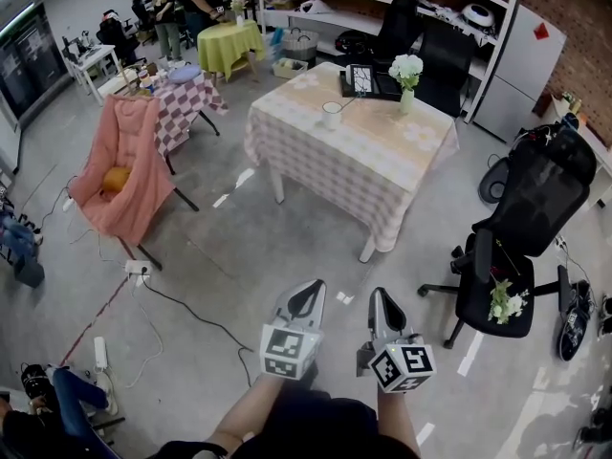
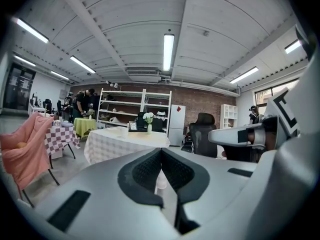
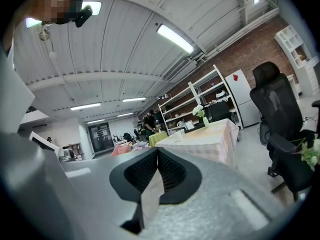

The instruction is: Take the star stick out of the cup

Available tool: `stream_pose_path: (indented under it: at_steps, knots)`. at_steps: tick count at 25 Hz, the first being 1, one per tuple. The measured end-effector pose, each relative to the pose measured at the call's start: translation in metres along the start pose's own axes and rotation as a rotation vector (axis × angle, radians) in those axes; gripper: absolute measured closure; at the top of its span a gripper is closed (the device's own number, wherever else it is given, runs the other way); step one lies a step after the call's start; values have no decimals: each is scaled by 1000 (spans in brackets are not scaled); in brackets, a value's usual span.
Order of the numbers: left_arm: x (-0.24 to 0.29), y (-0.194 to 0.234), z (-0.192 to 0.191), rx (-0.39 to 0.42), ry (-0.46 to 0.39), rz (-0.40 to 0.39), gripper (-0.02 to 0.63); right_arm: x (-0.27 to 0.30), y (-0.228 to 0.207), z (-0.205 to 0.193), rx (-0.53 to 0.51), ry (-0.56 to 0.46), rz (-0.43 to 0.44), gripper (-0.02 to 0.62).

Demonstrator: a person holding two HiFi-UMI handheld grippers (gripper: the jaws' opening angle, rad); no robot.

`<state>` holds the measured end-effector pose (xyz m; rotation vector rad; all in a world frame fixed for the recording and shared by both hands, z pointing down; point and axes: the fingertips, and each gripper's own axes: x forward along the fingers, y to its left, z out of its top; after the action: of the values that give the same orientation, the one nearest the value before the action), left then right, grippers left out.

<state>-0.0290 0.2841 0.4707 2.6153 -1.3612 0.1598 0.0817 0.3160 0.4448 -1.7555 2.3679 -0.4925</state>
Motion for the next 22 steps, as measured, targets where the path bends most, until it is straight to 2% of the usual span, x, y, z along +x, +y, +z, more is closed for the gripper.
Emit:
stream_pose_path:
  at_steps: [14,22]
  knots:
    - [68,58,35,20,-15,-12,597,92,-17,30,6,-33,-16,594]
    - [95,88,40,16,-17,-16,597,133,-18,36,5,-34,-14,594]
